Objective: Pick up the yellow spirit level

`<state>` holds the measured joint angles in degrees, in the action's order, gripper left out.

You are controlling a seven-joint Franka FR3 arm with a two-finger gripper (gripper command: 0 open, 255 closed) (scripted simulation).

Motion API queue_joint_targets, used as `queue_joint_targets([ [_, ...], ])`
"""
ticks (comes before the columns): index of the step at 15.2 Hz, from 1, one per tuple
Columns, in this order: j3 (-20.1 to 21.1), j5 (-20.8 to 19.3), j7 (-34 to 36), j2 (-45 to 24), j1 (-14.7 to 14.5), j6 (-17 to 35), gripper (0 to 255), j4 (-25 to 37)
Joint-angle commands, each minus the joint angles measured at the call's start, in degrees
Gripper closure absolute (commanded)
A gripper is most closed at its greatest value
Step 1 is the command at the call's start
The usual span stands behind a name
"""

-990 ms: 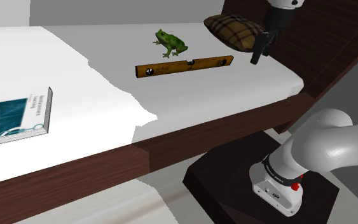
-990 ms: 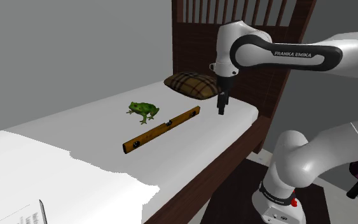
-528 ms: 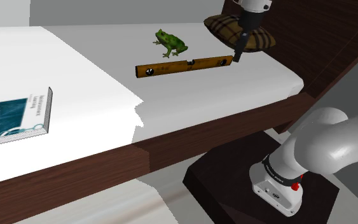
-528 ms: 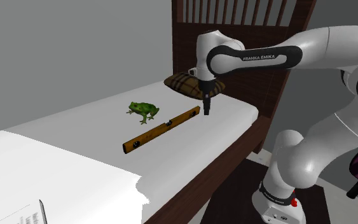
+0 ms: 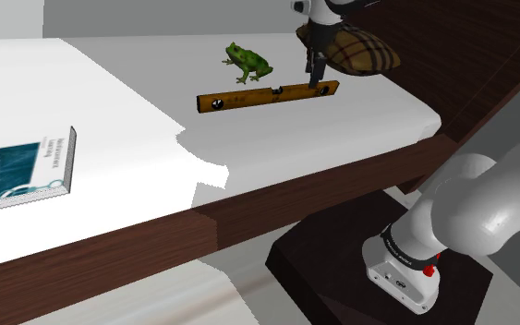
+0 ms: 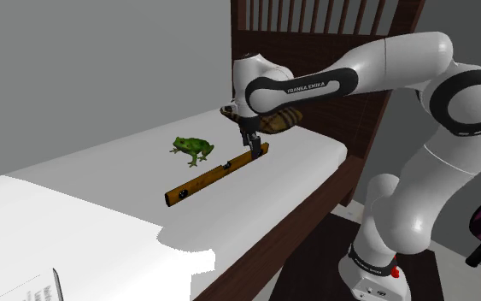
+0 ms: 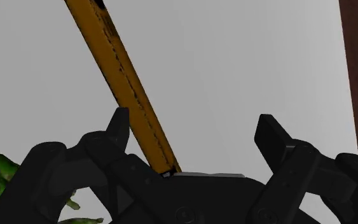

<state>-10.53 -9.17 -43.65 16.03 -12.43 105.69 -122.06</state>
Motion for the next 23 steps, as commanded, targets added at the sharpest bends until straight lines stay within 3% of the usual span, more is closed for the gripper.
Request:
queue_joint_targets([
  [1,-0.04,0.35,-4.97,-3.98,-1.38,2.04,0,2.43],
  [7,1.33,1.37,-18.17,-13.16,-4.71,6.84,0,8.07],
  [17,1.33,1.3,-18.14,-14.96,-4.67,12.68,0,4.05],
  [18,1.35,1.29,-18.11,-14.91,-4.68,12.75,255,3.93],
  [23,1.34,1.29,-18.11,-14.89,-4.68,12.73,255,3.93],
])
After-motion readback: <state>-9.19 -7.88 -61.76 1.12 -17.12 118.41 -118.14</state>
